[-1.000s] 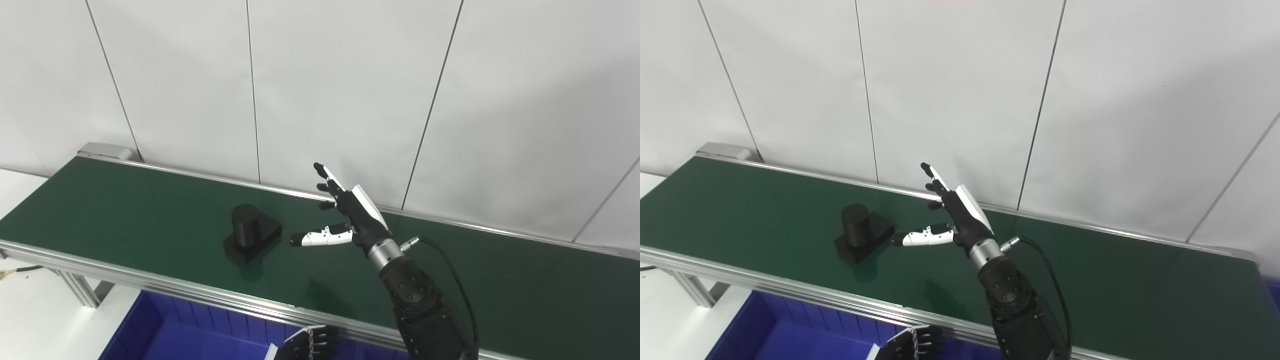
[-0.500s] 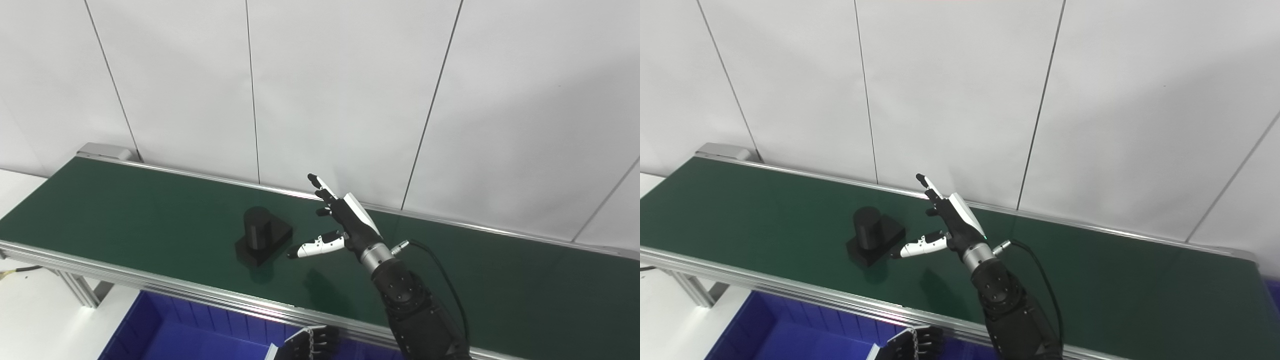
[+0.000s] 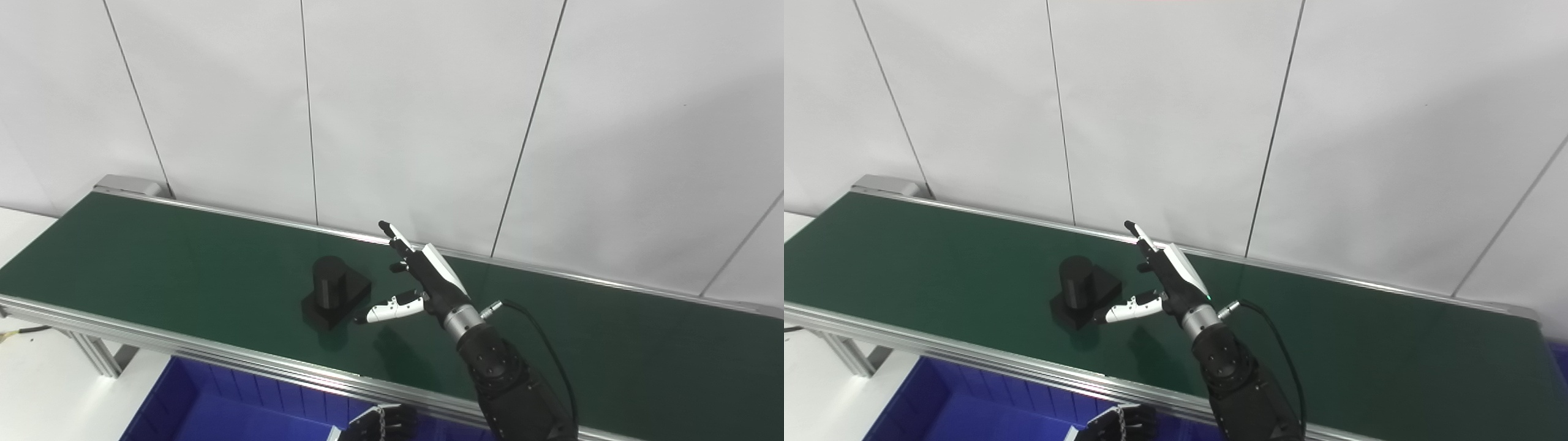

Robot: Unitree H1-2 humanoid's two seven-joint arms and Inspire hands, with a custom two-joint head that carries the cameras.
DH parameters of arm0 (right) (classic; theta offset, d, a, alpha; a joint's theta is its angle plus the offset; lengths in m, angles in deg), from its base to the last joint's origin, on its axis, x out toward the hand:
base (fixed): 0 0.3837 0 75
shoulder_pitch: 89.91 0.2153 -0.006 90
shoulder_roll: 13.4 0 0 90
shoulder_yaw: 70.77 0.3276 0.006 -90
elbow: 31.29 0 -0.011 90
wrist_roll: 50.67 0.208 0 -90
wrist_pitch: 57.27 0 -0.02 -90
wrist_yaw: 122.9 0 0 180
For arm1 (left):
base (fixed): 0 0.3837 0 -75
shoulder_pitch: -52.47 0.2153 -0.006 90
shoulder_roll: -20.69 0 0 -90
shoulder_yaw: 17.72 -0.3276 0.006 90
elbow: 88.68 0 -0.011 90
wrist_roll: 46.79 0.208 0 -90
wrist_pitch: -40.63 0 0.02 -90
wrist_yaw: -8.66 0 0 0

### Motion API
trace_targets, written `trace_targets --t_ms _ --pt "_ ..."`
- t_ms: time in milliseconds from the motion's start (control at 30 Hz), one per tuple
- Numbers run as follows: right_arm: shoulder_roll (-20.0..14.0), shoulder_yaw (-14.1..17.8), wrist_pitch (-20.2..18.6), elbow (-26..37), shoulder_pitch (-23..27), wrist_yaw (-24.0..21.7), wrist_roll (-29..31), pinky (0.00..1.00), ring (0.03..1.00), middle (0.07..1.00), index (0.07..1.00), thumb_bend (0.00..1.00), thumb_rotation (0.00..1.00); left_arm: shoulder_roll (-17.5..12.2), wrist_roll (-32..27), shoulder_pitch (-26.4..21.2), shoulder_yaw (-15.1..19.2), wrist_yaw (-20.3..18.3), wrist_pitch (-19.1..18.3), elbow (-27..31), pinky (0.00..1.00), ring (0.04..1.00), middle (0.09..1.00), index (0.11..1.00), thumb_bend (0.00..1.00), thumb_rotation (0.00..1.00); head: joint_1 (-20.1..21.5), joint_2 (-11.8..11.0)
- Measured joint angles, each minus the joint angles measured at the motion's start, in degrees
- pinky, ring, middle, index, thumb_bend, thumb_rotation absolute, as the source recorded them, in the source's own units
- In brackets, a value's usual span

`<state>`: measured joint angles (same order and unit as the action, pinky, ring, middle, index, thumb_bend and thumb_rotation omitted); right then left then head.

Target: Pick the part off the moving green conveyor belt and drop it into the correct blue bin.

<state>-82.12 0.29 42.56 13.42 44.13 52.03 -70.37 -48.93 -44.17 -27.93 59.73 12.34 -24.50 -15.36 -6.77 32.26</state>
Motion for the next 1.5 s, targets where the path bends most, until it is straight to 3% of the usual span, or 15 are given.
trace_targets --t_ms 267,600,833,967,1233,1500 --pt "0.70 -0.02 0.00 -3.94 0.94 1.07 -0.24 0.75 0.918 0.971 1.000 0.88 0.30 0.01 0.26 0.00 0.10 0.07 0.00 0.00 0.61 0.643 0.672 0.678 0.60 0.00 0.88 0.26" --pt "1.27 0.25 0.10 -7.03 3.21 2.41 -0.13 0.72 0.892 0.951 1.000 0.85 0.25 0.02 0.42 -0.23 0.10 0.11 0.00 0.00 0.59 0.626 0.662 0.669 0.61 0.00 2.11 1.41" --pt "1.69 0.18 0.69 -9.73 3.96 5.84 -1.04 0.74 0.877 0.926 0.987 0.85 0.22 0.02 0.97 -0.31 0.03 0.21 0.00 0.00 0.61 0.629 0.652 0.659 0.60 0.00 2.38 1.32" --pt "1.78 0.25 2.71 -11.37 4.01 7.72 -1.17 0.77 0.878 0.912 0.958 0.84 0.18 0.03 1.13 -0.30 0.01 0.21 0.00 0.00 0.60 0.629 0.664 0.662 0.61 0.00 2.20 1.58" --pt "2.92 0.42 4.92 -15.17 5.47 11.59 -1.33 0.74 0.829 0.853 0.850 0.80 0.02 0.03 1.28 -0.25 -0.05 0.20 0.00 0.01 0.59 0.623 0.667 0.660 0.63 0.00 2.11 1.58" --pt "3.93 3.10 10.02 -20.75 5.81 13.10 1.30 0.65 0.749 0.787 0.762 0.78 0.00 0.06 1.33 -0.24 -0.08 0.21 0.00 0.01 0.60 0.621 0.665 0.660 0.63 0.00 1.76 1.58"
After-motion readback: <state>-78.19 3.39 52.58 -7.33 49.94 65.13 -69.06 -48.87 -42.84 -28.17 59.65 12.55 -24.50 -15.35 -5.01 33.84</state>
